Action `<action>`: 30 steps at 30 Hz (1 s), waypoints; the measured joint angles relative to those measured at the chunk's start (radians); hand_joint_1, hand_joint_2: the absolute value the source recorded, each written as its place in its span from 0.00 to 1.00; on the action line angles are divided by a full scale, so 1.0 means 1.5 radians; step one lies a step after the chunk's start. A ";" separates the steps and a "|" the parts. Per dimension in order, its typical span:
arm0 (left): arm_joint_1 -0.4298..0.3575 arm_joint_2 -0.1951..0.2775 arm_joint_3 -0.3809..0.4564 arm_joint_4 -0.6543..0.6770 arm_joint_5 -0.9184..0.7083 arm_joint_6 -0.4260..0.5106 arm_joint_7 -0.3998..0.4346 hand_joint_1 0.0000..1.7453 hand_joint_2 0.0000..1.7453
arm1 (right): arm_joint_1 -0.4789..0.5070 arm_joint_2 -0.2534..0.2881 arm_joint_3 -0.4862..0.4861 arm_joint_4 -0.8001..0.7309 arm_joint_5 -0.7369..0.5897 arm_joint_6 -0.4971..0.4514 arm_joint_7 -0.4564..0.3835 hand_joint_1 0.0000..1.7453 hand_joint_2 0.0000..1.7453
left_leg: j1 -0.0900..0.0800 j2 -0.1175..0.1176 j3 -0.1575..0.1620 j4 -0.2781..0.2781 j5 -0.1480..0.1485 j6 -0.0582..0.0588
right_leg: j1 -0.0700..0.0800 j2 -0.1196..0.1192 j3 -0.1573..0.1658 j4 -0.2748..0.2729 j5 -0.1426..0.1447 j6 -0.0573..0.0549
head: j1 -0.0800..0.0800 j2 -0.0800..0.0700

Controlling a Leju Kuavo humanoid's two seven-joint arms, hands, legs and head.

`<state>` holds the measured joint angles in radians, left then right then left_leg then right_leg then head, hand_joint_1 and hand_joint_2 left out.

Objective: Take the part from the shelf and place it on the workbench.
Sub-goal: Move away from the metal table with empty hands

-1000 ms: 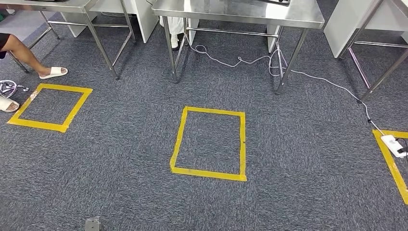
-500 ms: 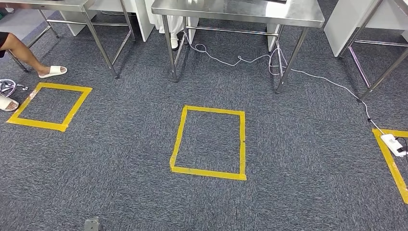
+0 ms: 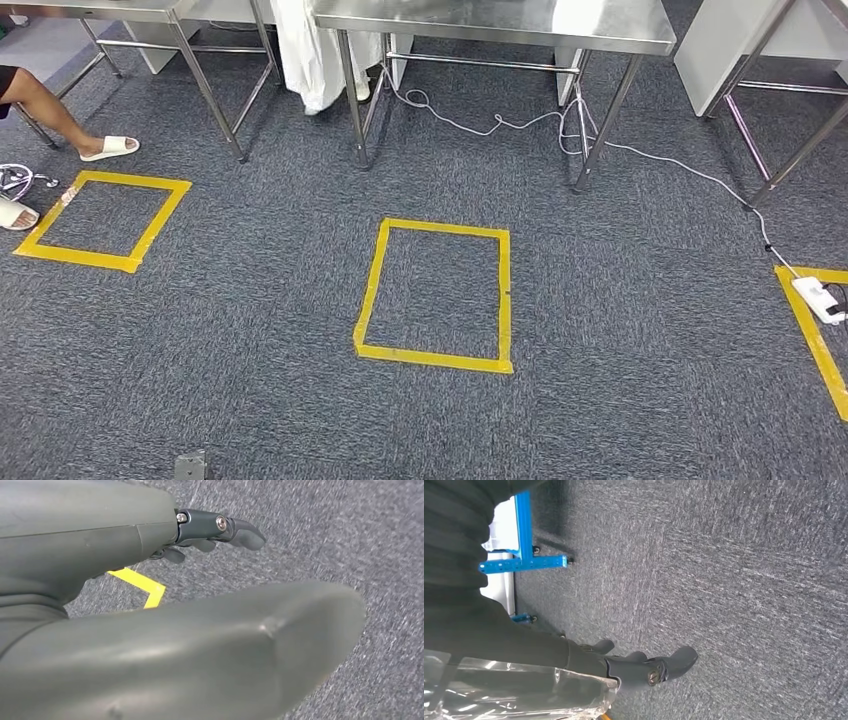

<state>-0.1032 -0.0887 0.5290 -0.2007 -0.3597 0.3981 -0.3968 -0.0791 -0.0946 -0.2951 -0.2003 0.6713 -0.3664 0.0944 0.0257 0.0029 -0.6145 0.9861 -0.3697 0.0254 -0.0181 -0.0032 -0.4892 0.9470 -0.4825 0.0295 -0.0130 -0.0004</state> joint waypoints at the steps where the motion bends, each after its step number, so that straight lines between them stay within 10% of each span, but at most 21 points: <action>1: 0.000 -0.001 0.000 0.000 -0.002 0.000 0.001 0.00 0.00 | 0.000 0.000 -0.001 0.000 -0.001 0.000 0.000 0.00 1.00 | 0.002 0.001 0.006 -0.012 0.005 0.004 | 0.001 0.000 -0.002 0.002 -0.002 0.001 | 0.001 0.000; 5: -0.002 -0.005 0.000 0.000 -0.005 0.000 0.002 0.00 0.00 | 0.001 -0.003 -0.008 0.000 -0.001 0.005 0.000 0.00 1.00 | 0.008 0.008 0.013 -0.039 0.020 0.010 | -0.004 0.001 -0.068 0.132 -0.067 -0.001 | 0.005 0.000; 7: -0.002 -0.007 0.000 0.000 -0.005 -0.001 0.003 0.00 0.00 | 0.004 -0.005 -0.011 0.000 -0.001 0.007 0.000 0.00 1.00 | 0.011 0.011 0.007 -0.038 0.023 0.003 | -0.013 0.001 -0.096 0.186 -0.082 0.011 | 0.005 0.000; 11: -0.001 -0.008 0.000 0.000 -0.006 -0.001 0.003 0.00 0.00 | 0.006 -0.005 -0.012 0.000 -0.001 0.009 0.000 0.00 1.00 | 0.028 0.020 -0.011 -0.015 0.022 -0.029 | -0.032 -0.021 -0.035 0.054 -0.022 0.052 | 0.008 0.000; 14: 0.001 -0.006 0.000 0.000 -0.006 -0.001 0.004 0.00 0.00 | 0.001 -0.003 -0.013 0.000 0.000 0.014 0.000 0.00 1.00 | 0.029 0.034 -0.009 -0.003 0.009 -0.052 | -0.027 -0.027 -0.039 0.036 -0.007 0.028 | 0.007 0.000; 18: 0.001 -0.006 0.000 0.000 -0.006 -0.002 0.004 0.00 0.00 | 0.003 -0.002 -0.013 0.000 0.001 0.019 0.000 0.00 1.00 | 0.034 0.028 -0.018 0.039 -0.037 -0.052 | -0.024 -0.005 -0.043 0.043 0.004 -0.006 | -0.001 0.000; 21: 0.003 -0.006 0.000 0.000 -0.005 -0.002 0.004 0.00 0.00 | 0.005 -0.001 -0.014 0.000 0.001 0.019 0.000 0.00 1.00 | 0.021 0.008 -0.073 0.185 -0.124 -0.039 | -0.010 0.011 -0.051 0.043 0.013 -0.019 | -0.004 0.000; 23: 0.004 -0.006 0.000 0.000 -0.005 -0.001 0.004 0.00 0.00 | 0.007 0.000 -0.015 0.000 0.001 0.019 0.001 0.00 1.00 | 0.008 0.003 -0.084 0.225 -0.138 -0.020 | 0.004 0.024 -0.055 0.043 0.017 -0.024 | -0.004 0.000; 27: 0.005 -0.002 0.000 0.000 -0.006 -0.001 0.005 0.00 0.00 | 0.009 0.007 -0.016 0.001 0.004 0.018 0.002 0.00 1.00 | -0.026 -0.034 0.002 0.080 -0.073 0.055 | 0.027 0.053 -0.057 0.042 0.023 -0.031 | 0.006 0.000; 30: 0.005 0.001 0.000 0.000 -0.007 -0.001 0.005 0.00 0.00 | 0.008 0.011 -0.017 0.001 0.006 0.018 0.003 0.00 1.00 | -0.039 -0.038 0.021 0.040 -0.057 0.077 | 0.017 0.071 -0.058 0.036 0.029 -0.023 | 0.009 0.000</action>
<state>-0.0953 -0.0873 0.5288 -0.2009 -0.3697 0.3966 -0.3892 -0.0670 -0.0779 -0.3203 -0.1987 0.6803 -0.3389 0.0982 -0.0334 -0.0540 -0.5829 1.0465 -0.4555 0.1402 0.0069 0.1031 -0.5760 1.0012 -0.4390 -0.0052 0.0006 -0.0004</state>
